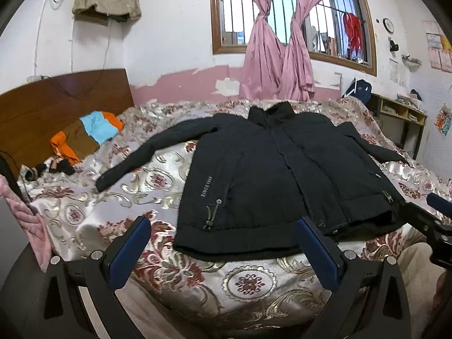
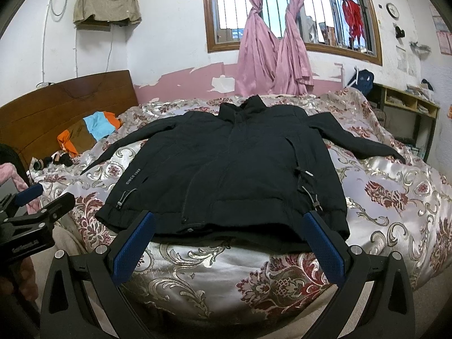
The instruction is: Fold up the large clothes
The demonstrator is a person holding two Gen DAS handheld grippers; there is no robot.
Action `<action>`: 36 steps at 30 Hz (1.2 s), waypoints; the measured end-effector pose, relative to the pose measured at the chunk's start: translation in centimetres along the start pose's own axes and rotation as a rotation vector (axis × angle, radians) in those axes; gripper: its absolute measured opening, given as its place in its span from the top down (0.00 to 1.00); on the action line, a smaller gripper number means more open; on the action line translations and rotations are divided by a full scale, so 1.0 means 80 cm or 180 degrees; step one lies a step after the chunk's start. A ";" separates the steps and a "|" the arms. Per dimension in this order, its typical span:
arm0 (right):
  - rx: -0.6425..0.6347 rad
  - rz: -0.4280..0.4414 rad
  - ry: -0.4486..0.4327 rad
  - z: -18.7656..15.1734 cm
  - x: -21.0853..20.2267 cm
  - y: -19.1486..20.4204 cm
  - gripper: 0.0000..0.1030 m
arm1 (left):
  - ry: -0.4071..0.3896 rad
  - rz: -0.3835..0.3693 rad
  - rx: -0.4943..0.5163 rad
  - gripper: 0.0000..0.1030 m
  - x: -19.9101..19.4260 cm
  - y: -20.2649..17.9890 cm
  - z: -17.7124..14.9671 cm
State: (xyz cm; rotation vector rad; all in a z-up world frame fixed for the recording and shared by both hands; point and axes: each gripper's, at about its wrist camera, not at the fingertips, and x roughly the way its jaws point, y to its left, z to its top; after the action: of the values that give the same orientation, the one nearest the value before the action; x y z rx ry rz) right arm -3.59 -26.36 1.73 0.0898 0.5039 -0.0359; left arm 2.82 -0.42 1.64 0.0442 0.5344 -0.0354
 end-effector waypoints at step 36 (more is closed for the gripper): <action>0.1969 -0.1049 0.0653 0.183 0.393 -0.597 0.01 | 0.0770 -0.1207 0.0394 0.00 0.497 -0.405 0.261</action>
State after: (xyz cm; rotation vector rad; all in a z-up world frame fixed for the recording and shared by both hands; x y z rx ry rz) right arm 28.26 -75.64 -4.38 0.6200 0.6954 -0.5103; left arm 46.11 -34.73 -1.75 0.0677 0.7764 -0.4380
